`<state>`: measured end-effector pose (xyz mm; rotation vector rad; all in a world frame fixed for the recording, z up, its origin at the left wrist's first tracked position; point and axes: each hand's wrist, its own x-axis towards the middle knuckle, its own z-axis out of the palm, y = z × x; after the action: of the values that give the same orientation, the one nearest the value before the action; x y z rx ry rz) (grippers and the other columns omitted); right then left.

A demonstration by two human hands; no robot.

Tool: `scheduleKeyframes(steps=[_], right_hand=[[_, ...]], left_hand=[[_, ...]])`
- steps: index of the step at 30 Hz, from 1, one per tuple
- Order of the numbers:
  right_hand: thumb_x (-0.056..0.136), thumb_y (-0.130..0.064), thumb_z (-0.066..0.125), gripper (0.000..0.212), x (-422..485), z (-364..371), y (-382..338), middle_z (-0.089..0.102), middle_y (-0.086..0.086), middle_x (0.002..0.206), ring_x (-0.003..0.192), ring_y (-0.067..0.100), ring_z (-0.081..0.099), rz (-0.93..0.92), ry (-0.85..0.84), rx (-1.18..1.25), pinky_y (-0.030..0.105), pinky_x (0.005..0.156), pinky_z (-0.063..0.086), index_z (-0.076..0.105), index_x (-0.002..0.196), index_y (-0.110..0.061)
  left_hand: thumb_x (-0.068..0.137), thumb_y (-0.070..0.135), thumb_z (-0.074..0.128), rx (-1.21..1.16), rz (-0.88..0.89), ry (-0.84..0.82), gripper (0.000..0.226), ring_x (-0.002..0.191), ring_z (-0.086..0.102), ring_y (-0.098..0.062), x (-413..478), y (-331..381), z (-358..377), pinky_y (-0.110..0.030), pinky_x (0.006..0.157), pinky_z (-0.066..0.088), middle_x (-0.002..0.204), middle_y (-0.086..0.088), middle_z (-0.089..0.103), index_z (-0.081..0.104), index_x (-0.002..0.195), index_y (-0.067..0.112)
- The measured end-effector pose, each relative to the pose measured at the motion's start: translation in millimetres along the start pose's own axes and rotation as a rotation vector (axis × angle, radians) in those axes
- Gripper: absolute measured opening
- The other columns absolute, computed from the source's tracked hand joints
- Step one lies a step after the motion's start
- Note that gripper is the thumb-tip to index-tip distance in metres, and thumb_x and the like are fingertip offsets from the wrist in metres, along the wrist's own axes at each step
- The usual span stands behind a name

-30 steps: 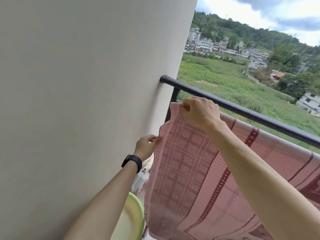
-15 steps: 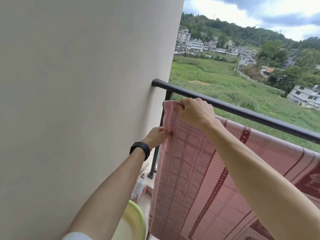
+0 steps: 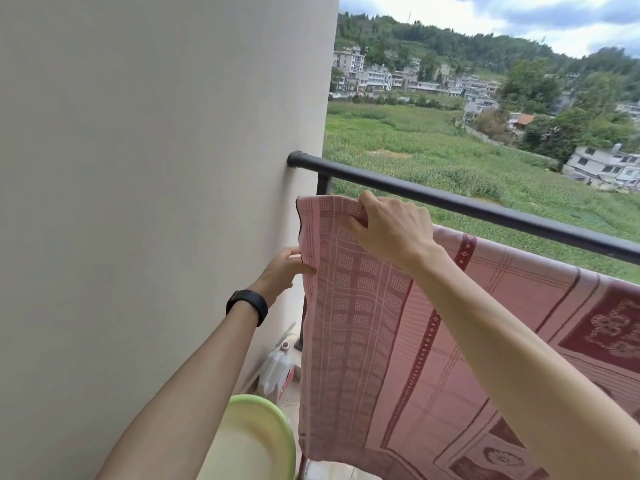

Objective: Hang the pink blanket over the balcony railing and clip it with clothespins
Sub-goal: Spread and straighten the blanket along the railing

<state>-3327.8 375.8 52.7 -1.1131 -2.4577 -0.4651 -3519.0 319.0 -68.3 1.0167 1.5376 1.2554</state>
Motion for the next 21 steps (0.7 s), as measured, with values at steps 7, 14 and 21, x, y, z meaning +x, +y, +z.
scheduleKeyframes(steps=[7, 14, 21], right_hand=[[0.095, -0.07, 0.032, 0.049, -7.9, -0.8, -18.6, 0.048, -0.007, 0.069, 0.054, 0.01, 0.046, 0.002, 0.01, -0.032, 0.028, 0.053, 0.037, 0.046, 0.095, -0.022], [0.094, -0.069, 0.029, 0.056, -44.0, -26.8, -2.8, 0.064, -0.006, 0.086, 0.076, 0.016, 0.061, 0.08, 0.093, -0.053, 0.042, 0.086, 0.045, 0.058, 0.112, -0.025], [0.099, -0.067, 0.018, 0.056, -60.2, -26.3, -5.7, 0.049, -0.012, 0.067, 0.049, 0.003, 0.04, 0.089, 0.127, -0.074, 0.021, 0.044, 0.028, 0.052, 0.091, -0.023]], left_hand=[[0.086, 0.017, 0.073, -0.1, 0.158, 0.144, 0.017, 0.074, 0.069, -0.008, -9.3, 10.3, 4.3, -0.019, 0.065, 0.051, 0.09, -0.002, 0.074, 0.074, 0.101, 0.008], [0.088, 0.013, 0.068, -0.058, 0.17, 0.155, 0.008, 0.085, 0.07, -0.021, -21.4, 21.8, -27.2, -0.029, 0.072, 0.053, 0.087, 0.0, 0.075, 0.075, 0.088, 0.016], [0.091, 0.033, 0.068, -0.11, 0.312, 0.243, 0.016, 0.081, 0.068, -0.016, -23.4, 55.1, -43.4, -0.03, 0.076, 0.055, 0.089, 0.0, 0.075, 0.074, 0.089, 0.018]])
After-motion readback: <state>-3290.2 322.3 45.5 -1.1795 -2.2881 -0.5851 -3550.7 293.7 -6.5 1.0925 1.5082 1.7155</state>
